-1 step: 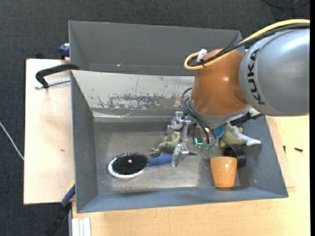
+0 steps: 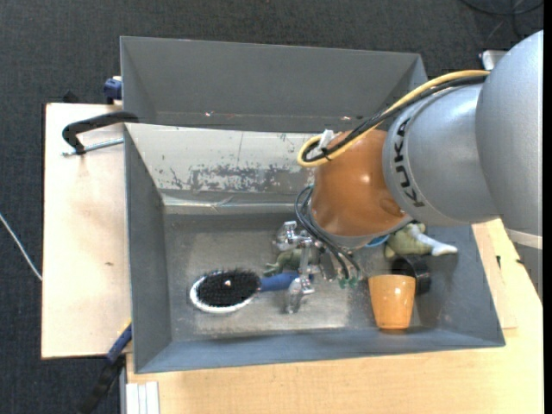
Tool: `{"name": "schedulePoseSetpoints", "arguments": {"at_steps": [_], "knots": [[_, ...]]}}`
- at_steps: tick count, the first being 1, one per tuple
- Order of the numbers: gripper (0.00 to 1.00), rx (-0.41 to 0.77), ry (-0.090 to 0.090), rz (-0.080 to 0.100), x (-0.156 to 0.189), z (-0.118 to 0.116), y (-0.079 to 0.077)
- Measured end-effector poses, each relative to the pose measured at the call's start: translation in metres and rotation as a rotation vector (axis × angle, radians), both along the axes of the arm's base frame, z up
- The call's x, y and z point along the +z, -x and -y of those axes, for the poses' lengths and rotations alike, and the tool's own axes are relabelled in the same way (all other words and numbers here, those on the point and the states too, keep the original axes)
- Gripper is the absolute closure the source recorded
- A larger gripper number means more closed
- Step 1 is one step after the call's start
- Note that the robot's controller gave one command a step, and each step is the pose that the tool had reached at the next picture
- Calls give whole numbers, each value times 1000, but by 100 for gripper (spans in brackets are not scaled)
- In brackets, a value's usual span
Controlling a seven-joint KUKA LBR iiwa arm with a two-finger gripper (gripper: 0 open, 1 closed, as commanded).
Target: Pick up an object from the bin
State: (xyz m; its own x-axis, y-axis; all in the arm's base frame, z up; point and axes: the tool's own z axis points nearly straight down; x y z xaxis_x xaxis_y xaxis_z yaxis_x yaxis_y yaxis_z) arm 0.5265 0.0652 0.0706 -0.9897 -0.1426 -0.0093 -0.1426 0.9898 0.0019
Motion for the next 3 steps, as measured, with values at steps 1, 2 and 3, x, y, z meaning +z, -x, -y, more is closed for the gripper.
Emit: {"name": "schedulePoseSetpoints", "arguments": {"at_steps": [1,2,3], "knots": [[100,-1,-1,4,3,0,-1],[100,172,4,4,131,32,11],[0,173,3,-3,127,31,13]]}}
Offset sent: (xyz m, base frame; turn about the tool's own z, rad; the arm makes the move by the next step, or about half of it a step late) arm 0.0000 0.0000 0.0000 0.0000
